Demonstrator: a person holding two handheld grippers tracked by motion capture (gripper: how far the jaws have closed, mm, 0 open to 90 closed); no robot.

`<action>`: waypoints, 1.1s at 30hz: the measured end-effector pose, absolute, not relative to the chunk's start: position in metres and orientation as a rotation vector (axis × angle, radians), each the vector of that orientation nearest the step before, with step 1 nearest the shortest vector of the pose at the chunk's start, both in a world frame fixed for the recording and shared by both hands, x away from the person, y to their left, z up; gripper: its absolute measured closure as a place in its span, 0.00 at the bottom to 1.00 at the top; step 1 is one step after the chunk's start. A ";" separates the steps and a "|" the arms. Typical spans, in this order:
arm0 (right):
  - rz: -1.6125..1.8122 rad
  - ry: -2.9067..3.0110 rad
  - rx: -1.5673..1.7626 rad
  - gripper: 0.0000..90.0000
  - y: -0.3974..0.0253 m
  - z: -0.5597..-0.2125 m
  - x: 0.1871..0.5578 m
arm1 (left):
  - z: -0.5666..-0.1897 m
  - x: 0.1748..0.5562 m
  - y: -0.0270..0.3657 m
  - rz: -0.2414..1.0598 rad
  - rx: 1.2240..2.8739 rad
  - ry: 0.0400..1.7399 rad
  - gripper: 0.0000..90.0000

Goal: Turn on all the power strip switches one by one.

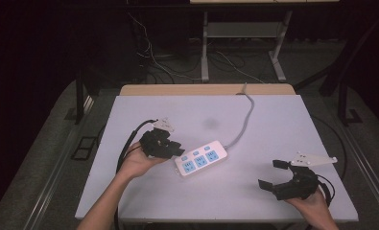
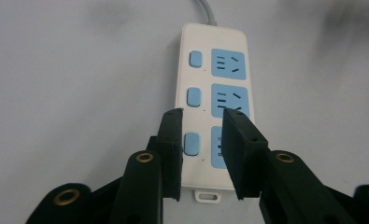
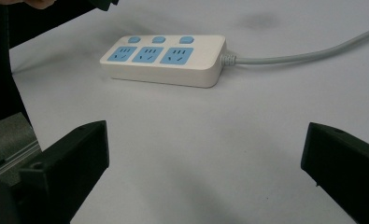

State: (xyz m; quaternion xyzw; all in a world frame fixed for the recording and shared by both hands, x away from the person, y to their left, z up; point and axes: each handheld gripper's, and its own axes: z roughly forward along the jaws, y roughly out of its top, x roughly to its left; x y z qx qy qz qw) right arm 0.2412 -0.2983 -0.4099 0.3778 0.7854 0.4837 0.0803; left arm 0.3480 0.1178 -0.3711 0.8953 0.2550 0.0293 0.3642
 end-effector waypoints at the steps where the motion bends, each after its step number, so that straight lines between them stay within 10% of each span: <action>1: 1.445 2.349 1.131 0.01 -0.298 -0.410 0.241 | -0.372 0.349 0.117 0.072 2.306 0.657 0.79; 13: 1.448 2.348 1.133 0.01 -0.300 -0.410 0.241 | -0.382 0.356 0.110 0.052 2.340 0.631 0.99; 33: 1.441 2.355 1.132 0.01 -0.301 -0.411 0.241 | -0.398 0.360 0.098 0.025 2.398 0.626 0.99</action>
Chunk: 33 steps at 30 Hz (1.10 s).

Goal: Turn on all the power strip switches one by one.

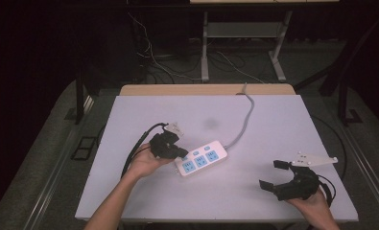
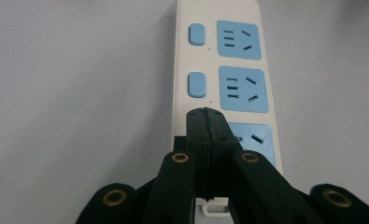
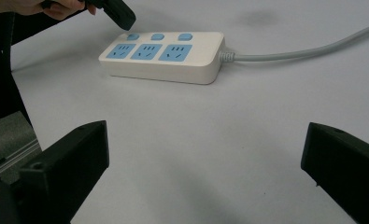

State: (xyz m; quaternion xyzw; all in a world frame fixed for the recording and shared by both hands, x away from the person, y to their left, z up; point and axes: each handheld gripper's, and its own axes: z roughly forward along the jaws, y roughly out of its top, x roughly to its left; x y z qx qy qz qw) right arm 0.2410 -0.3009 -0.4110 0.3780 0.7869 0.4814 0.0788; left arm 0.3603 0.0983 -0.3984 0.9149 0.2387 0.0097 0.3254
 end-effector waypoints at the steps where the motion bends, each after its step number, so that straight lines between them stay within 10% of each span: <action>1: 1.439 2.356 1.133 0.01 -0.301 -0.411 0.241 | -0.399 0.360 0.098 0.027 2.399 0.626 0.99; 33: 1.437 2.347 1.123 0.01 -0.303 -0.410 0.240 | -0.414 0.361 0.103 -0.010 2.350 0.670 1.00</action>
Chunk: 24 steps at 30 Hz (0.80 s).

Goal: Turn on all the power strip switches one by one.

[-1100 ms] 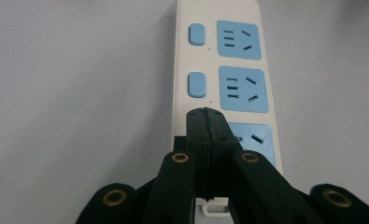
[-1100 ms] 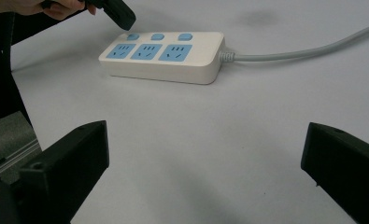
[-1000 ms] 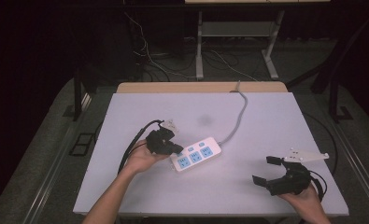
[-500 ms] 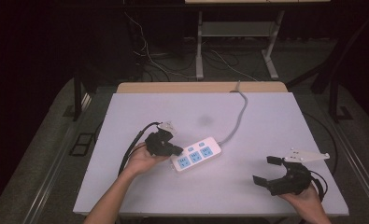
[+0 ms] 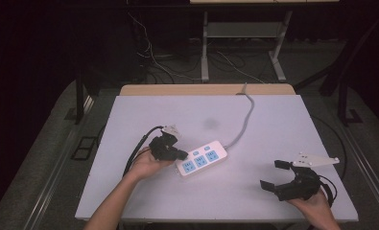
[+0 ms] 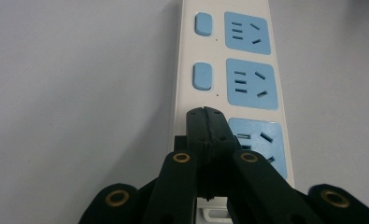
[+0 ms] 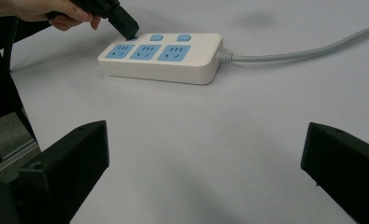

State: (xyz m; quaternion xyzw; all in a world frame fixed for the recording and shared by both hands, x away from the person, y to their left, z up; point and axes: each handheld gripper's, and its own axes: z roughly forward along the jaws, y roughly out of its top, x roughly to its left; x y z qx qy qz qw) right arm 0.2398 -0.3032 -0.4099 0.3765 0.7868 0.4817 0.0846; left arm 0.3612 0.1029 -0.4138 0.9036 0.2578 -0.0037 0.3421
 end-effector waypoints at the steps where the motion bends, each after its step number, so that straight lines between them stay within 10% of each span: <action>1: 1.436 2.346 1.126 0.01 -0.304 -0.410 0.240 | -0.414 0.361 0.103 -0.007 2.352 0.671 1.00; 24: 1.436 2.342 1.136 0.01 -0.305 -0.411 0.241 | -0.389 0.365 0.101 0.029 2.319 0.637 1.00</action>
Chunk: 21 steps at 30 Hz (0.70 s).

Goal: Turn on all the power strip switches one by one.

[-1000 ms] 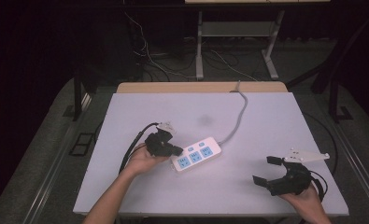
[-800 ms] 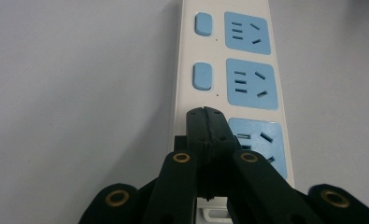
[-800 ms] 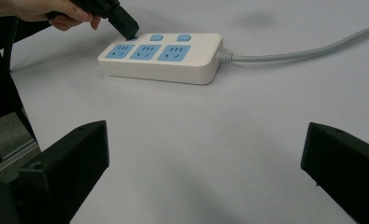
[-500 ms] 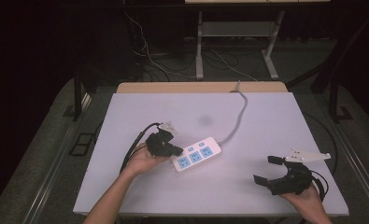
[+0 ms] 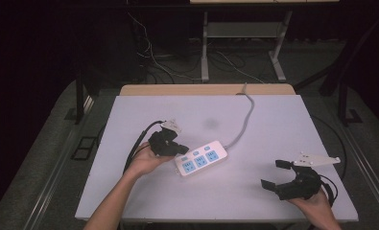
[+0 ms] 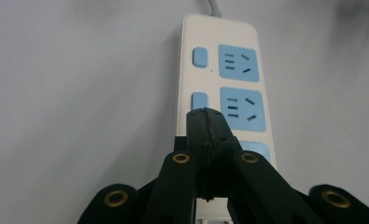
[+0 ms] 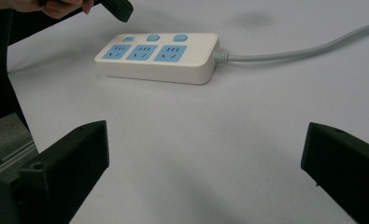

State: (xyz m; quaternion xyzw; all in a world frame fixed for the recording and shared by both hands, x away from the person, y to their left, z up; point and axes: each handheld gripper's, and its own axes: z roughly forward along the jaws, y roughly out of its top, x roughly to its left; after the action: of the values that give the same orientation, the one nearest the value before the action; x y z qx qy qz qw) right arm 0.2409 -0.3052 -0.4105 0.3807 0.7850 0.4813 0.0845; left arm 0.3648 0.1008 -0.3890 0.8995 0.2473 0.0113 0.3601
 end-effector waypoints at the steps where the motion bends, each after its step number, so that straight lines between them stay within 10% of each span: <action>1: 1.434 2.342 1.136 0.01 -0.305 -0.411 0.241 | -0.386 0.366 0.100 0.031 2.318 0.634 1.00; 21: 1.434 2.341 1.134 0.01 -0.306 -0.410 0.240 | -0.377 0.377 0.078 0.018 2.354 0.586 1.00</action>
State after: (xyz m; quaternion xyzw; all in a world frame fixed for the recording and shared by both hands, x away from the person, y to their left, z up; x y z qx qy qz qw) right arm 0.2404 -0.3060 -0.4100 0.3804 0.7853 0.4809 0.0856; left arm 0.3770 0.0775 -0.3767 0.9090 0.2262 0.0070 0.3501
